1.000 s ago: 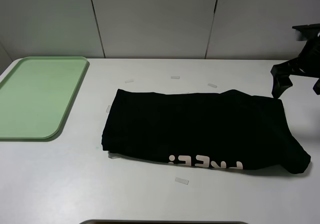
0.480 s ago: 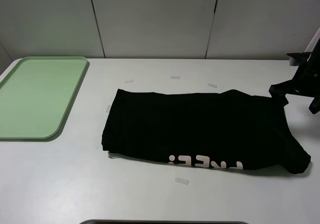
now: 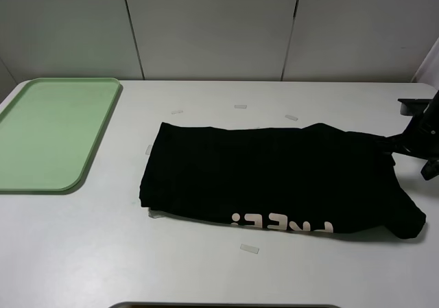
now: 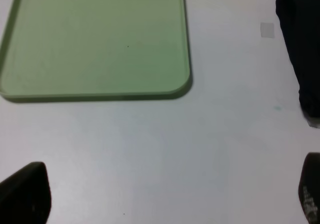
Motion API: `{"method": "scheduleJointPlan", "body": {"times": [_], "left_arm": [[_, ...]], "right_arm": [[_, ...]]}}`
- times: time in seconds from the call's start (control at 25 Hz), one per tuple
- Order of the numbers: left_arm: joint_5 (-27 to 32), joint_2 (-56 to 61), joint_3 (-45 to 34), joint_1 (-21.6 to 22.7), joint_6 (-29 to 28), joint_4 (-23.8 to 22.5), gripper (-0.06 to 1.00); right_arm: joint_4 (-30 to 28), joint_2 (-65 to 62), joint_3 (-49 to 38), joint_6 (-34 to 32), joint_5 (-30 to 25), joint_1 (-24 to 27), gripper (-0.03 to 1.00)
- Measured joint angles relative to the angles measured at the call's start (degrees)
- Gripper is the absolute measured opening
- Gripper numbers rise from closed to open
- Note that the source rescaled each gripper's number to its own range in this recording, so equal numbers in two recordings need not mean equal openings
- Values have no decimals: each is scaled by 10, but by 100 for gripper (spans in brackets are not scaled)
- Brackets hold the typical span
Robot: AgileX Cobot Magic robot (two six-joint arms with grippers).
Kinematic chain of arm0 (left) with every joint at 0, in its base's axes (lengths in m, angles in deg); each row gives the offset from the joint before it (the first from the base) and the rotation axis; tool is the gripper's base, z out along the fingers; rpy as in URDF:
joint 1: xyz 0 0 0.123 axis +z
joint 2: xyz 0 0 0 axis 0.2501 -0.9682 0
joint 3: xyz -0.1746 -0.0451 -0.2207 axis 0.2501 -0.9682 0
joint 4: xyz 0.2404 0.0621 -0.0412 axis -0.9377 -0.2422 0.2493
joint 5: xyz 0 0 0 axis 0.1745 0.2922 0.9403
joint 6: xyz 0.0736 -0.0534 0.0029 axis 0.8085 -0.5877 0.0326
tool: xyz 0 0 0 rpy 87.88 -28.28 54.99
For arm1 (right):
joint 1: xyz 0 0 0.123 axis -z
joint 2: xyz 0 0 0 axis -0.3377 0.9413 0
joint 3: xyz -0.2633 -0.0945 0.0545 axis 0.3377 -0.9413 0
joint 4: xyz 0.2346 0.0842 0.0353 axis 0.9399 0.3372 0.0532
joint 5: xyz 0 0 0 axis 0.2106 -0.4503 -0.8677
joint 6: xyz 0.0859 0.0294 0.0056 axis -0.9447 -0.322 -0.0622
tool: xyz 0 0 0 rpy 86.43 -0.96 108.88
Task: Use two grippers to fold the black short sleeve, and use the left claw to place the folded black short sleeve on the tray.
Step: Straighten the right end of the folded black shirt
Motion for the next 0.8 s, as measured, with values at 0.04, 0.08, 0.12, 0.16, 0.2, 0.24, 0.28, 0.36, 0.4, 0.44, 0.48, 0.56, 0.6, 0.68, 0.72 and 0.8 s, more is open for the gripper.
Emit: {"method": "scheduleJointPlan", "body": {"times": [0.04, 0.08, 0.12, 0.16, 0.2, 0.24, 0.28, 0.36, 0.4, 0.44, 0.48, 0.56, 0.6, 0.68, 0.72, 0.8], "left_arm": [[0, 0, 0, 0, 0, 0, 100], [0, 0, 0, 0, 0, 0, 100], [0, 0, 0, 0, 0, 0, 100], [0, 0, 0, 0, 0, 0, 100], [0, 0, 0, 0, -1, 0, 100], [0, 0, 0, 0, -1, 0, 100], [0, 0, 0, 0, -1, 0, 100], [0, 0, 0, 0, -1, 0, 100], [0, 0, 0, 0, -1, 0, 100], [0, 0, 0, 0, -1, 0, 100], [0, 0, 0, 0, -1, 0, 100], [0, 0, 0, 0, -1, 0, 100], [0, 0, 0, 0, -1, 0, 100], [0, 0, 0, 0, -1, 0, 100], [0, 0, 0, 0, -1, 0, 100], [0, 0, 0, 0, -1, 0, 100]], "right_arm": [[0, 0, -7, 3, 13, 3, 100], [0, 0, -14, 5, 26, 3, 100], [0, 0, -20, 7, 38, 3, 100], [0, 0, -26, 7, 49, 3, 100], [0, 0, -34, 8, 63, 3, 100], [0, 2, -37, 8, 71, 3, 100], [0, 4, -39, 10, 74, 3, 100], [5, 7, -39, 13, 75, 3, 100], [6, 9, -39, 15, 75, 3, 100], [7, 12, -39, 16, 75, 3, 100], [7, 13, -39, 17, 75, 3, 100], [8, 16, -38, 17, 75, 4, 100], [10, 16, -38, 17, 75, 4, 100], [10, 18, -38, 19, 74, 4, 100], [11, 20, -38, 19, 74, 4, 100], [11, 20, -37, 19, 73, 4, 100]]}}
